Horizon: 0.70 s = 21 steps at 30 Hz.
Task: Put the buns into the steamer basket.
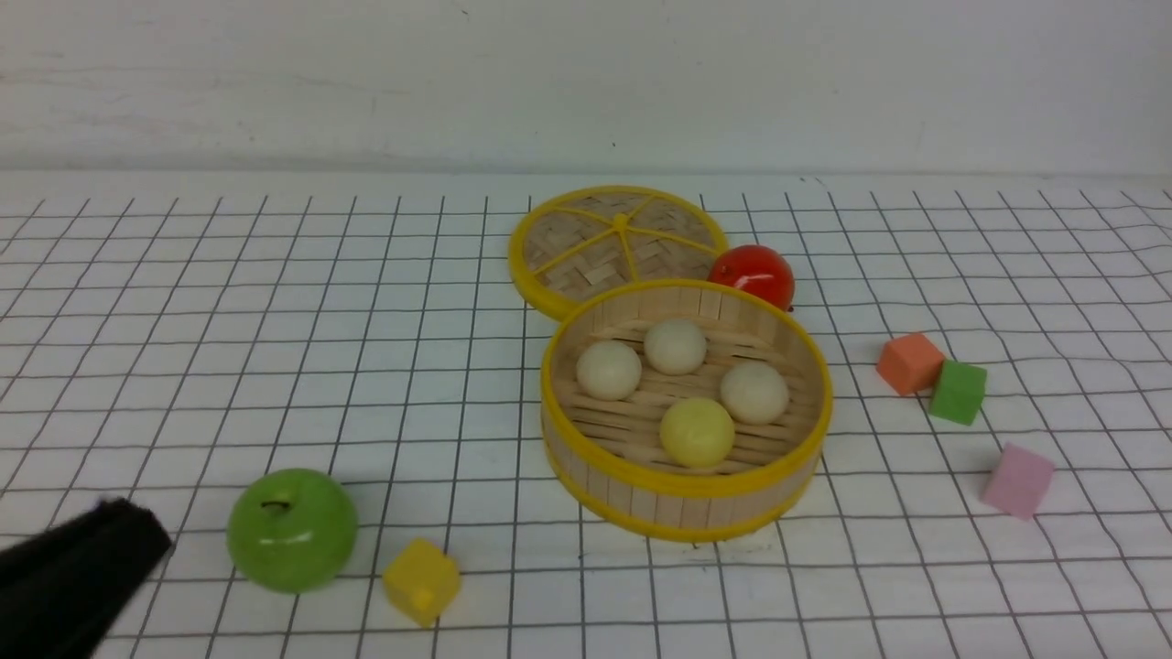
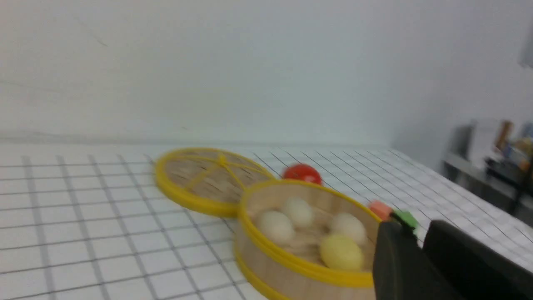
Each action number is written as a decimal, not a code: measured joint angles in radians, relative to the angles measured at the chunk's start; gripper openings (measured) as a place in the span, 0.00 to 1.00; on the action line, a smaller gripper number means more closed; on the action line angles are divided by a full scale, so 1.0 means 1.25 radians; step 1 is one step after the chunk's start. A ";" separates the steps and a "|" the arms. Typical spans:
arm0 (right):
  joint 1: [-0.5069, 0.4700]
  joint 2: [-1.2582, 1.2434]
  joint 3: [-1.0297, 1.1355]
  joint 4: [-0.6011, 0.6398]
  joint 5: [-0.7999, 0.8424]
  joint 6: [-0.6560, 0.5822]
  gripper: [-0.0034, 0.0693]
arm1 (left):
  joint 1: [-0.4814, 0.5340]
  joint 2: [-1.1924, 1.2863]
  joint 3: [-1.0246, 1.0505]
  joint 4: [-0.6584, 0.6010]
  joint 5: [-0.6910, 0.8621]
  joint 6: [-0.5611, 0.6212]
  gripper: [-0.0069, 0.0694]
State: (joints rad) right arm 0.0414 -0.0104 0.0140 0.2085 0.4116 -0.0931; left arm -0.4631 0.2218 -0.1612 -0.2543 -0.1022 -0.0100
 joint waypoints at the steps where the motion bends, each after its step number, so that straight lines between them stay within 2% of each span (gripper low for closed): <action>1: 0.000 0.000 0.000 0.000 0.000 0.000 0.06 | 0.046 -0.022 0.013 0.005 0.004 -0.025 0.17; 3: 0.000 0.000 0.000 0.000 0.000 0.000 0.07 | 0.125 -0.068 0.039 0.029 0.032 -0.072 0.10; 6: 0.000 0.000 0.000 0.000 0.000 0.000 0.07 | 0.221 -0.145 0.084 0.089 0.105 -0.135 0.07; 9: 0.000 0.000 0.000 0.000 0.000 0.000 0.08 | 0.272 -0.182 0.140 0.135 0.188 -0.166 0.07; 10: 0.000 0.000 0.000 0.000 0.000 0.000 0.08 | 0.274 -0.183 0.140 0.137 0.196 -0.166 0.07; 11: 0.000 -0.001 0.000 0.000 0.000 0.000 0.08 | 0.281 -0.185 0.148 0.157 0.278 -0.169 0.07; 13: 0.000 -0.001 0.000 0.000 -0.001 0.000 0.08 | 0.282 -0.185 0.153 0.165 0.354 -0.171 0.07; 21: 0.000 -0.001 0.000 0.000 -0.001 0.000 0.09 | 0.282 -0.186 0.154 0.169 0.383 -0.177 0.07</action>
State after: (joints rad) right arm 0.0414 -0.0112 0.0143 0.2085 0.4104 -0.0931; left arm -0.1106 -0.0105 0.0311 -0.0437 0.3764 -0.2317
